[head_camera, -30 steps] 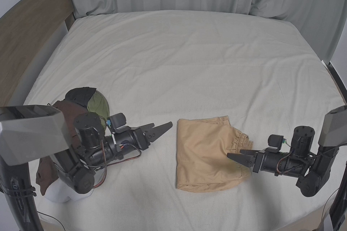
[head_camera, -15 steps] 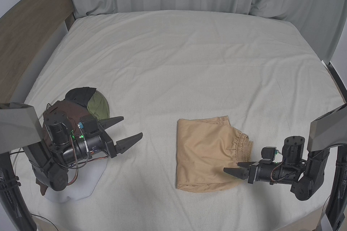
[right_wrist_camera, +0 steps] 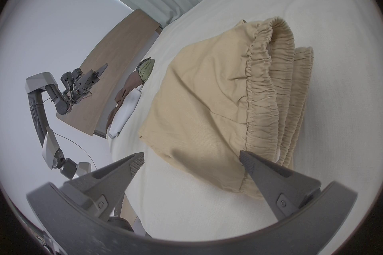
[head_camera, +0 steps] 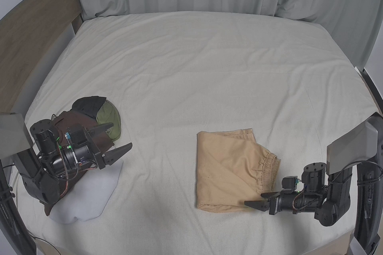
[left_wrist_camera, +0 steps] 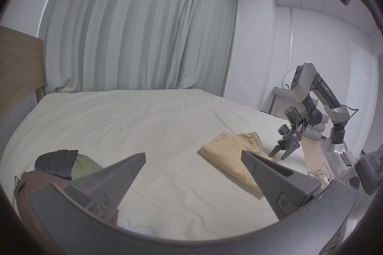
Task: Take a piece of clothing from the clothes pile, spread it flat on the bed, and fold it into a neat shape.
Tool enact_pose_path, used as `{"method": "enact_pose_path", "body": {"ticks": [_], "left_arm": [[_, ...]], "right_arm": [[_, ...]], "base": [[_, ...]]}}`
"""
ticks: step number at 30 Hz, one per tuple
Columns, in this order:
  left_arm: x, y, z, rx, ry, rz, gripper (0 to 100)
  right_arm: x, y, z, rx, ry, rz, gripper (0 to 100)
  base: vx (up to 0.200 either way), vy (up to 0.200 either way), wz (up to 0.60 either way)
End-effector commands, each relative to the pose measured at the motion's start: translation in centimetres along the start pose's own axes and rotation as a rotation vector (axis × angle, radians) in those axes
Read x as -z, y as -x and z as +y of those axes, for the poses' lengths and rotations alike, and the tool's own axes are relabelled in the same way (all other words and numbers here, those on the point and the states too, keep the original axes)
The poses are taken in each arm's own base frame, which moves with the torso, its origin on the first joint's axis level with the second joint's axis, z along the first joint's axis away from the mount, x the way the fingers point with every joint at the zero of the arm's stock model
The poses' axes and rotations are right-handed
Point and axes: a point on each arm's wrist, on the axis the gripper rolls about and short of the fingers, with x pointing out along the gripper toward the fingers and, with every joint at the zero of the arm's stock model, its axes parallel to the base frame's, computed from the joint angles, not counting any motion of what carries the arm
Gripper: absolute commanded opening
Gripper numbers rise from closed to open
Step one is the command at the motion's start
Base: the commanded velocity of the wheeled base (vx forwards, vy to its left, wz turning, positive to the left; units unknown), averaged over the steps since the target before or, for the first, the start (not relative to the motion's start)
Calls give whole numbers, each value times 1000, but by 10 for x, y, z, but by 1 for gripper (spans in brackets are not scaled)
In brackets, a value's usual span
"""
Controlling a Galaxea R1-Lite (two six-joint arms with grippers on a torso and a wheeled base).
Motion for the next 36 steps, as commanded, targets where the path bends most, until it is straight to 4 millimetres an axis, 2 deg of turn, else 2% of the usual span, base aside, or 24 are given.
{"method": "enact_pose_path", "body": {"ticks": [1, 5, 6, 7, 13, 22, 25, 36], "left_arm": [[-1, 2, 2, -8, -3, -3, 100], [0, 1, 1, -5, -2, 0, 100], [0, 1, 1, -5, -2, 0, 100], [0, 1, 1, -6, -2, 0, 100], [1, -1, -3, 10, 2, 6, 100], [1, -1, -4, 11, 0, 6, 100], [1, -1, -4, 11, -1, 5, 100], [0, -2, -4, 9, -32, 3, 100]], "right_arm": [[-3, -5, -2, -2, 5, -13, 100], [-30, -3, 4, -26, 44, -124, 100], [-31, -2, 5, -27, 44, -128, 100], [-43, -2, 5, -35, 41, -175, 100], [-64, -13, -3, 48, -27, -293, 100], [-56, -33, -25, 92, -71, -279, 100], [-55, -33, -28, 101, -78, -279, 100], [-57, -28, -22, 93, -71, -286, 100]], "base": [[0, 0, 0], [0, 0, 0], [0, 0, 0], [0, 0, 0], [0, 0, 0], [0, 0, 0], [0, 0, 0], [0, 0, 0]]}}
